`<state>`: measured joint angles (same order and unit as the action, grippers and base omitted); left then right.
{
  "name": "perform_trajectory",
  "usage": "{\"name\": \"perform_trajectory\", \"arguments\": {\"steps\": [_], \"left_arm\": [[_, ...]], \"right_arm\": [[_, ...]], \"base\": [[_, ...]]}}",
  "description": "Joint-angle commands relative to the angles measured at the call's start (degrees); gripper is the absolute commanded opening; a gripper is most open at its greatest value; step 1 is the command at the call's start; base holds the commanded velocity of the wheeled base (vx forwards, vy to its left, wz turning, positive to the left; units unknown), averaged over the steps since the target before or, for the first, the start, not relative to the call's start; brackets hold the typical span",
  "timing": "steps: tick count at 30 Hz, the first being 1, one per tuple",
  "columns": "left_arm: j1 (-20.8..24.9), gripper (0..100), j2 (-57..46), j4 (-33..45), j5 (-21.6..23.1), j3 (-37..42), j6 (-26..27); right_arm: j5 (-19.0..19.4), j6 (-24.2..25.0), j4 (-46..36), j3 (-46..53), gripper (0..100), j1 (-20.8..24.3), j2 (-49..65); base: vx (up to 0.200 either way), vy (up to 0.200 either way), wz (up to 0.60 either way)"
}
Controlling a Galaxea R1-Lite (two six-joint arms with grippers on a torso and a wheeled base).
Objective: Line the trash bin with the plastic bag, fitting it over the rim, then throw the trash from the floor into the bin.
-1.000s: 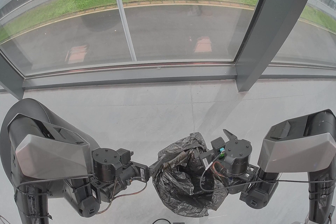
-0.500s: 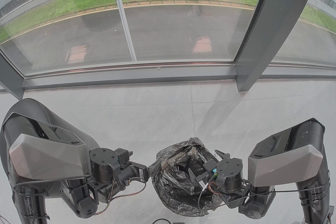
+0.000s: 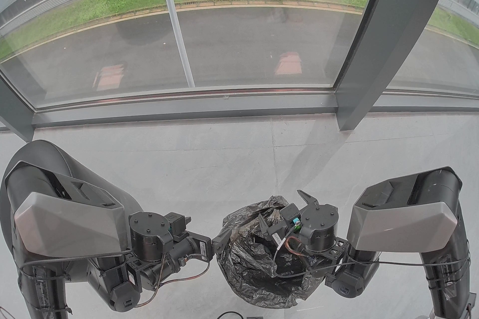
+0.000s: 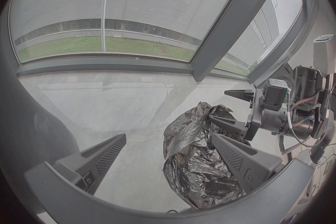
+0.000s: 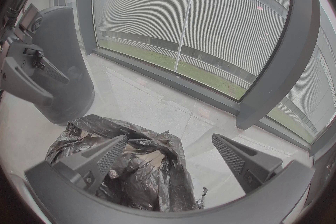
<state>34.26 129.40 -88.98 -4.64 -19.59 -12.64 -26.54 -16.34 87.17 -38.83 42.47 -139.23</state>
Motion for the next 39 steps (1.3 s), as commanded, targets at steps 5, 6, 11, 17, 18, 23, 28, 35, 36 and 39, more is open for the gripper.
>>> {"name": "perform_trajectory", "arguments": {"steps": [5, 6, 11, 17, 18, 23, 28, 35, 36, 39], "left_arm": [[0.02, 100, 0.85, -0.05, -0.01, -0.1, -0.19], [0.02, 100, 0.85, -0.05, -0.01, -0.1, -0.19], [0.02, 100, 0.94, -0.05, 0.07, -0.01, -0.19], [0.02, 100, 1.73, -0.05, 0.07, -0.36, -0.19], [0.02, 100, 1.82, -0.05, 0.07, -0.36, -0.19], [0.2, 100, 1.99, -0.05, 0.07, -0.36, -0.1], [0.55, 100, 2.08, -0.05, 0.07, -0.27, -0.19], [0.64, 100, 2.17, -0.05, 0.07, -0.36, -0.19], [0.64, 100, 2.17, -0.05, 0.07, -0.36, -0.19], [0.64, 100, 2.17, -0.05, 0.07, -0.27, -0.19]], "right_arm": [[0.08, 0.08, -6.75, -10.66, 100, -1.25, -2.54], [0.17, 0.08, -7.72, -11.8, 100, -1.6, -2.63], [0.17, 0.16, -10.97, -16.02, 100, -3.62, -3.33], [0.17, 0.25, -11.41, -17.51, 100, -4.85, -5.0], [0.17, 0.25, -11.41, -17.51, 100, -4.94, -5.26], [0.17, 0.43, -11.24, -17.6, 100, -5.73, -5.97], [0.26, 0.52, -11.15, -17.6, 100, -6.96, -6.76], [0.26, 1.04, -11.06, -17.6, 100, -7.49, -7.2], [0.26, 1.04, -11.06, -17.6, 100, -7.67, -7.2], [0.26, 1.13, -10.89, -17.51, 100, -7.76, -7.11]], "base": [[0.0, 0.0, 0.0], [0.0, 0.0, 0.0], [0.0, 0.0, 0.0], [0.0, 0.0, 0.0], [0.0, 0.0, 0.0], [0.0, 0.0, 0.0], [0.0, 0.0, 0.0], [0.0, 0.0, 0.0], [0.0, 0.0, 0.0], [0.0, 0.0, 0.0]]}}
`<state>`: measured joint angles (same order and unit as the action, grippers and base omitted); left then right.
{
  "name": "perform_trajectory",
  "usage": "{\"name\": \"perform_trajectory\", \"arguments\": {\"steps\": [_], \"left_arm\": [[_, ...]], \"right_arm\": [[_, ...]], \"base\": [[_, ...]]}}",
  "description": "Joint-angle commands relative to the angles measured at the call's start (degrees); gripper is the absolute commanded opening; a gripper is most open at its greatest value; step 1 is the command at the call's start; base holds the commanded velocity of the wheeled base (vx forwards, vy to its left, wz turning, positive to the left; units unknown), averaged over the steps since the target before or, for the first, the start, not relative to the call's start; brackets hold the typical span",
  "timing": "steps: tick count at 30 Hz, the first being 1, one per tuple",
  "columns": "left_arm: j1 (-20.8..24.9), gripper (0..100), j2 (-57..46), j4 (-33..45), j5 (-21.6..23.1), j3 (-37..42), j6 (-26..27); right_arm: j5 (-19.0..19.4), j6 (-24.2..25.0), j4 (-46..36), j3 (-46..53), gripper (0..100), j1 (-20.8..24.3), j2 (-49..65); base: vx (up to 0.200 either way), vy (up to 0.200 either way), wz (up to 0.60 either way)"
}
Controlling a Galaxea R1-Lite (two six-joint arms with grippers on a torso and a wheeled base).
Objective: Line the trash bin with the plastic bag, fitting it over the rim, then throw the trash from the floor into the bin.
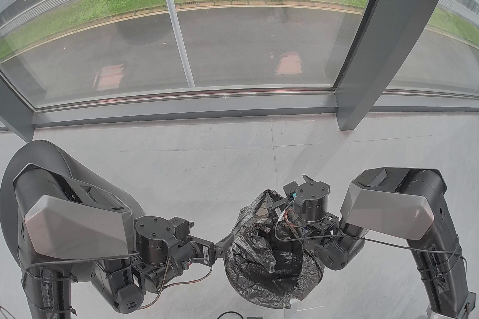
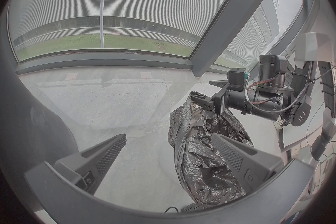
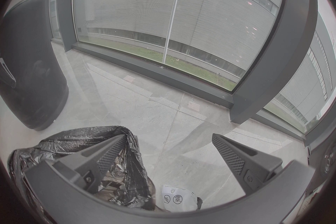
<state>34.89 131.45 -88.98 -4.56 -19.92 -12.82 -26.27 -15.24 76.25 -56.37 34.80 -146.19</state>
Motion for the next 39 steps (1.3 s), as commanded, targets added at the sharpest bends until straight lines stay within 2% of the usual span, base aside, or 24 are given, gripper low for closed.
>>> {"name": "perform_trajectory", "arguments": {"steps": [1, 5, 11, 15, 20, 25, 39], "left_arm": [[0.0, 100, 0.12, -0.05, -0.01, 0.06, -0.01], [0.0, 100, 0.03, -0.05, -0.01, 0.06, -0.01], [0.0, 100, -0.14, -0.05, -0.1, 0.41, -0.1], [0.0, 100, -0.23, -0.05, -0.19, 0.23, -0.1], [0.0, 100, -0.41, -0.05, -0.19, 0.41, -0.1], [0.0, 100, -0.23, -0.05, -0.27, 0.23, -0.1], [0.0, 100, 0.12, -0.05, -0.1, 0.32, -0.1]], "right_arm": [[-0.01, 0.03, 0.21, 0.38, 100, 0.0, 0.29], [-0.1, 1.35, 0.3, 2.23, 100, 0.97, 2.93], [-0.36, 1.79, 0.39, 16.55, 100, 5.01, 13.65], [-0.36, 1.79, 0.39, 23.67, 100, 5.27, 16.11], [-0.71, 3.37, 3.11, 28.77, 100, 2.99, 15.85], [-0.71, 4.16, 5.31, 34.13, 100, 2.73, 15.41], [-0.62, 5.92, 13.75, 36.95, 100, 2.37, 6.97]], "base": [[0.0, 0.0, 0.0], [0.0, 0.0, 0.0], [0.0, 0.0, 0.0], [0.0, 0.0, 0.0], [0.0, 0.0, 0.0], [0.0, 0.0, 0.0], [0.0, 0.0, 0.0]]}}
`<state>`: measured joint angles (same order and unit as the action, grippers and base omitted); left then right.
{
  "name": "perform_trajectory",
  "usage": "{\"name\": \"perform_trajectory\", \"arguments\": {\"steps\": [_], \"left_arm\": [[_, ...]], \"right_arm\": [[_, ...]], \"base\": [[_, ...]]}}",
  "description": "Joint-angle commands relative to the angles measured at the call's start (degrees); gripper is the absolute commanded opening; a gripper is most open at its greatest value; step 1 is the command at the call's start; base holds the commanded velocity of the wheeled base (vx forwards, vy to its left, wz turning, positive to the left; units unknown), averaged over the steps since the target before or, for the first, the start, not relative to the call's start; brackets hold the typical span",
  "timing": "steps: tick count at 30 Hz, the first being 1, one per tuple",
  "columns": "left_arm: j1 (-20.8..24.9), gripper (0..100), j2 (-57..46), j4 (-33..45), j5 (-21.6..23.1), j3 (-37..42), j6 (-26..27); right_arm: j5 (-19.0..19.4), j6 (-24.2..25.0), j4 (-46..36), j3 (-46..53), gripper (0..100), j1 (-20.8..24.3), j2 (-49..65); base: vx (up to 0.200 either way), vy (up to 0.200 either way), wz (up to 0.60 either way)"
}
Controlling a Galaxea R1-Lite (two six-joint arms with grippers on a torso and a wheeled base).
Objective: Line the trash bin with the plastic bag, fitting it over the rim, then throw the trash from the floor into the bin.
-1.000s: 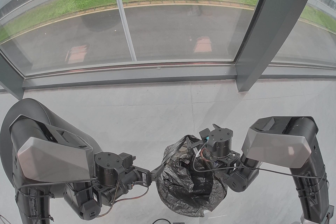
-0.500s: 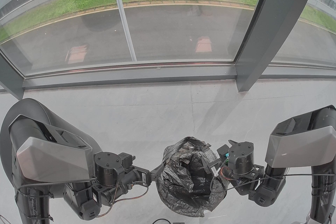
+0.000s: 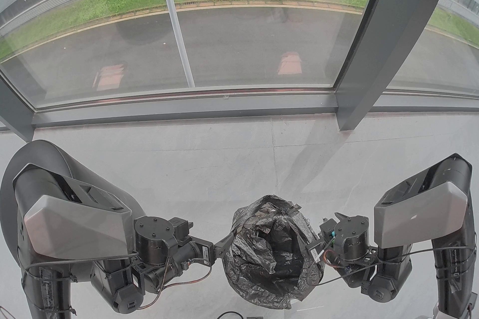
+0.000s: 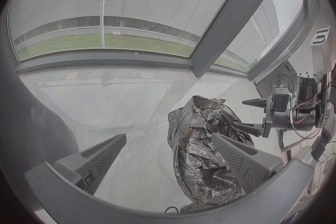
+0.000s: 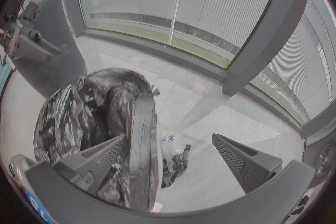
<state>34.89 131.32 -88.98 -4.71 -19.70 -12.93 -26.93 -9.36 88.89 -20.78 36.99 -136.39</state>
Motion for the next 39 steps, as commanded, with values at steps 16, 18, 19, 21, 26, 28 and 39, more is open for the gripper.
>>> {"name": "perform_trajectory", "arguments": {"steps": [16, 18, 19, 21, 26, 28, 39], "left_arm": [[0.0, 100, 0.34, -0.05, -0.04, 0.19, -0.07], [0.0, 100, 0.52, -0.05, -0.04, 0.19, -0.07], [0.0, 100, 0.61, -0.05, -0.04, 0.19, -0.07], [0.0, 100, 0.61, -0.05, -0.04, 0.19, -0.07], [0.0, 100, 0.52, -0.05, -0.13, 0.19, -0.07], [0.0, 100, 0.52, -0.05, -0.13, 0.1, -0.07], [0.27, 100, 0.61, -0.05, -0.13, 0.01, -0.25]], "right_arm": [[-0.23, 1.63, 1.11, 5.67, 100, -0.07, 0.25], [-0.23, 1.54, 1.11, 5.76, 100, 0.02, 1.21], [-0.23, 1.54, 1.11, 5.76, 100, 0.02, 1.56], [-0.32, 1.45, 1.11, 5.76, 100, -0.07, 2.09], [-0.32, 1.36, 1.11, 5.84, 100, -1.13, 2.27], [-0.32, 1.36, 1.11, 5.76, 100, -1.65, 2.0], [0.39, 1.54, 1.11, 5.49, 100, -5.87, 2.27]], "base": [[0.0, 0.0, 0.0], [0.0, 0.0, 0.0], [0.0, 0.0, 0.0], [0.0, 0.0, 0.0], [0.0, 0.0, 0.0], [0.0, 0.0, 0.0], [0.0, 0.0, 0.0]]}}
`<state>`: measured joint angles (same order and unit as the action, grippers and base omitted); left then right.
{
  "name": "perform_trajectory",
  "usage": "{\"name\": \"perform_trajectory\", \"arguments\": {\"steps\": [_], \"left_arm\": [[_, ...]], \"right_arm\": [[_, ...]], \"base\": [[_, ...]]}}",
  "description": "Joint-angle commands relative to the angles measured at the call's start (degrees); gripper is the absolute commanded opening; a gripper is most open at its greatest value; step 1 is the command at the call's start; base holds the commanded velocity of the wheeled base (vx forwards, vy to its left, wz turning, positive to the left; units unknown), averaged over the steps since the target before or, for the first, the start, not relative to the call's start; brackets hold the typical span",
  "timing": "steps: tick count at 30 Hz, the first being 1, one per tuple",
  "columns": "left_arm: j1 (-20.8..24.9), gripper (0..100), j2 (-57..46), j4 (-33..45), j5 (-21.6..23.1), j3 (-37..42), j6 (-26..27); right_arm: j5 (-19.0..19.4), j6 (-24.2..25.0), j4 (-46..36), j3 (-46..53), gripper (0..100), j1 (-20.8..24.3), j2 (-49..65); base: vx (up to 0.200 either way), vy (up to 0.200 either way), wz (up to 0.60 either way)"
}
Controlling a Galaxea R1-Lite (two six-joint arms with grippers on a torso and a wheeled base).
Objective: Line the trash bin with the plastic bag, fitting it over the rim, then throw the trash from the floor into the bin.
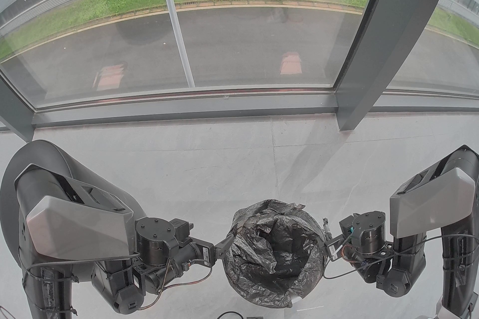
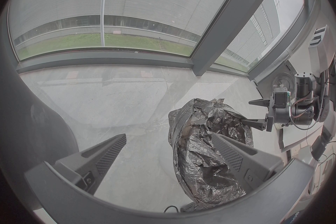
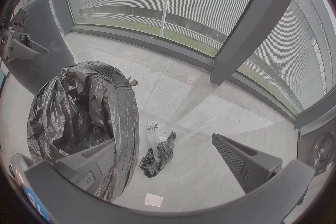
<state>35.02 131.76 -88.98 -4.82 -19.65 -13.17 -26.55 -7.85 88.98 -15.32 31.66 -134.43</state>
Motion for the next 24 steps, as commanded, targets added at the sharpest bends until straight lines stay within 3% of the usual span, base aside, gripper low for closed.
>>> {"name": "perform_trajectory", "arguments": {"steps": [1, 11, 24], "left_arm": [[0.22, 100, 0.17, -0.05, -0.02, -0.04, -0.02], [0.31, 100, 0.26, -0.05, -0.02, 0.05, -0.02], [0.31, 100, 0.26, -0.05, -0.11, 0.14, -0.02]], "right_arm": [[0.01, -0.06, 1.02, 0.03, 100, -0.72, 0.3], [0.45, 0.12, 1.02, -1.64, 100, -3.18, -1.37], [4.23, -0.5, 1.02, -8.76, 100, -7.23, -7.87]], "base": [[0.0, 0.0, 0.0], [0.0, 0.0, 0.0], [0.0, 0.0, 0.0]]}}
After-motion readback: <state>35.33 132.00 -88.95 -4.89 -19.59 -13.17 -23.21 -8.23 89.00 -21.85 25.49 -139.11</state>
